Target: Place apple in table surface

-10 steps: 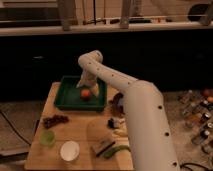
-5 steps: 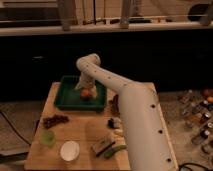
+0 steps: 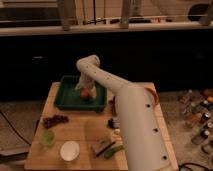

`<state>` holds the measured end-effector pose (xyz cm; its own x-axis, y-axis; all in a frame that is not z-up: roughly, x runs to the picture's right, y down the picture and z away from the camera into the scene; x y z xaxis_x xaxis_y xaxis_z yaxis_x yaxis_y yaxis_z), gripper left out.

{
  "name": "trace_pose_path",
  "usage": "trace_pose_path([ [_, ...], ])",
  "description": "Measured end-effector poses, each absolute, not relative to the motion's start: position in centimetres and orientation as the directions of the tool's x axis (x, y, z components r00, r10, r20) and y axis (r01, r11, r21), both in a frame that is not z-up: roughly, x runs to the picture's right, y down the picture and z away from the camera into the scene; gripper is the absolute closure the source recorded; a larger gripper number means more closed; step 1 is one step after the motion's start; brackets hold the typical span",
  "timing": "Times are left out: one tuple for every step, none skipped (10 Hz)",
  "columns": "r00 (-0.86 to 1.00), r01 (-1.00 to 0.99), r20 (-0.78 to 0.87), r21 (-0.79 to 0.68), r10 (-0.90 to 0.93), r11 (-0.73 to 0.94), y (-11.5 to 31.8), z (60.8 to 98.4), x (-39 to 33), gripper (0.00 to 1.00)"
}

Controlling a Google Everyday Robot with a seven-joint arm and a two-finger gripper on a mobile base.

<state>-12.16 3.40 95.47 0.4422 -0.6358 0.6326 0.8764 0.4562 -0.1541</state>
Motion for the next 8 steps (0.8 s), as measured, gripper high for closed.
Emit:
trace_pose_path([
  [0.441,0.877,0.636,-0.156,-0.633,0.455,3.63,95.68,-12.07,0.44],
  [0.441,0.877,0.639,-0.156,-0.63,0.455,3.82,95.84,-12.05,0.52],
  [0.443,0.874,0.643,-0.157,-0.625,0.459,4.02,95.97,-12.04,0.63],
  [0.448,0.871,0.645,-0.157,-0.619,0.467,4.19,96.09,-11.84,0.72],
  [0.451,0.867,0.648,-0.154,-0.613,0.475,4.33,96.15,-11.72,0.83],
  [0.45,0.865,0.65,-0.148,-0.612,0.479,4.42,96.09,-11.72,0.92],
  [0.445,0.868,0.65,-0.145,-0.616,0.475,4.45,95.83,-11.48,0.98],
  [0.434,0.874,0.652,-0.137,-0.622,0.467,4.41,95.29,-11.27,1.0],
])
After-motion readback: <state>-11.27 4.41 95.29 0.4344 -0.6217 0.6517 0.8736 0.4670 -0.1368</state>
